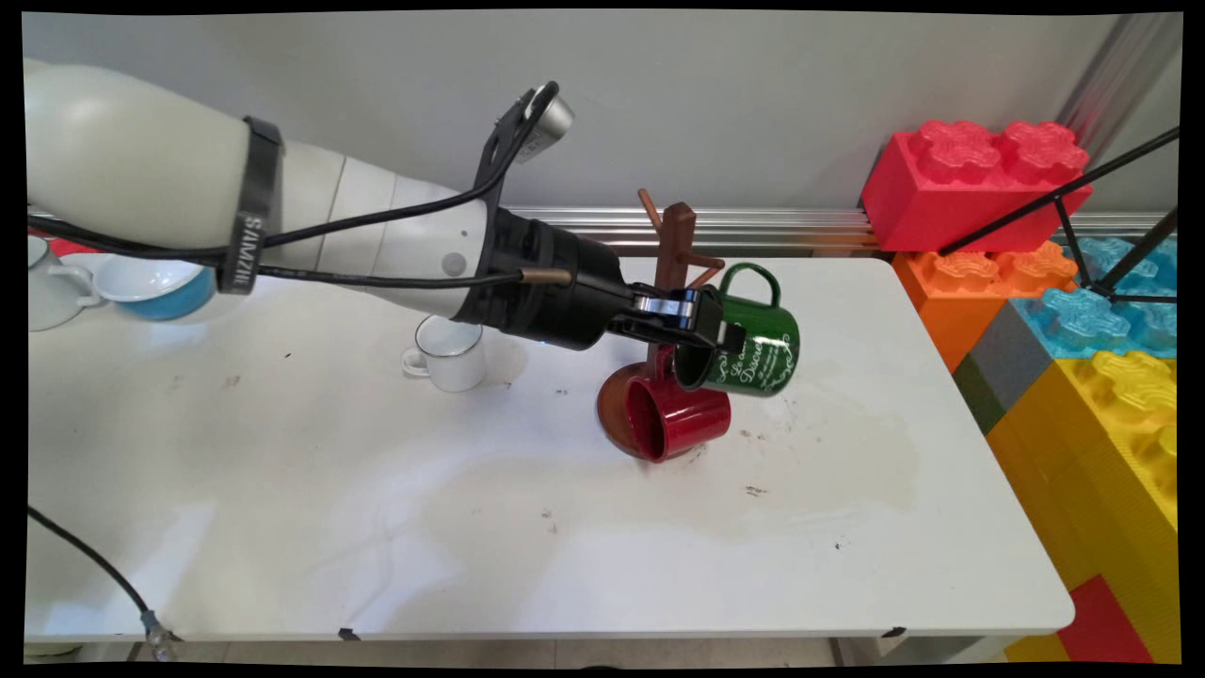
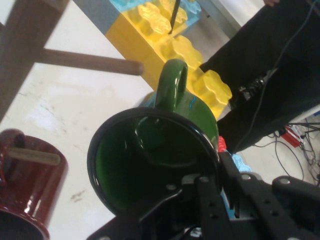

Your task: Place the picked object on the table

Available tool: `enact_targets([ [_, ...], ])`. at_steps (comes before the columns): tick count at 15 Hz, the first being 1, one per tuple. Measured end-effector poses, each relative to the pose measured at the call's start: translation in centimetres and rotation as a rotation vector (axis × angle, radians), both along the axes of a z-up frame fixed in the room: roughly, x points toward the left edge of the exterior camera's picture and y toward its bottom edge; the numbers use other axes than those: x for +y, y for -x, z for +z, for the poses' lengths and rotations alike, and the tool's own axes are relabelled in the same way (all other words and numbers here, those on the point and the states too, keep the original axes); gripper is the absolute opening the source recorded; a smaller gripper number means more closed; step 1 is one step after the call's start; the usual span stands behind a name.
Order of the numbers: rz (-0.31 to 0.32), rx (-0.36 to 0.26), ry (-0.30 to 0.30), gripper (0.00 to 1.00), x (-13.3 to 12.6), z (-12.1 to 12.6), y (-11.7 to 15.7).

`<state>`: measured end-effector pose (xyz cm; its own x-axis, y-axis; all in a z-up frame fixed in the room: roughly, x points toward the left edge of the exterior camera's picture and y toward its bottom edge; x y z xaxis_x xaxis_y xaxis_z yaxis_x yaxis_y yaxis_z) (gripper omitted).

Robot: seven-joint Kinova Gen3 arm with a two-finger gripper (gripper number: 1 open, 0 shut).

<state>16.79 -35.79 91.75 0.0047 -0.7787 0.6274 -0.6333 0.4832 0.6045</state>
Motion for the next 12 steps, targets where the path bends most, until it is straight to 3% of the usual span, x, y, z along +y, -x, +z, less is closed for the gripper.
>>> enact_targets([
  [5,-0.03,-0.006,0.0,0.0,0.7,0.8,-0.7],
  [12,-0.086,-0.104,0.024,0.0,0.7,2.6,-3.8],
])
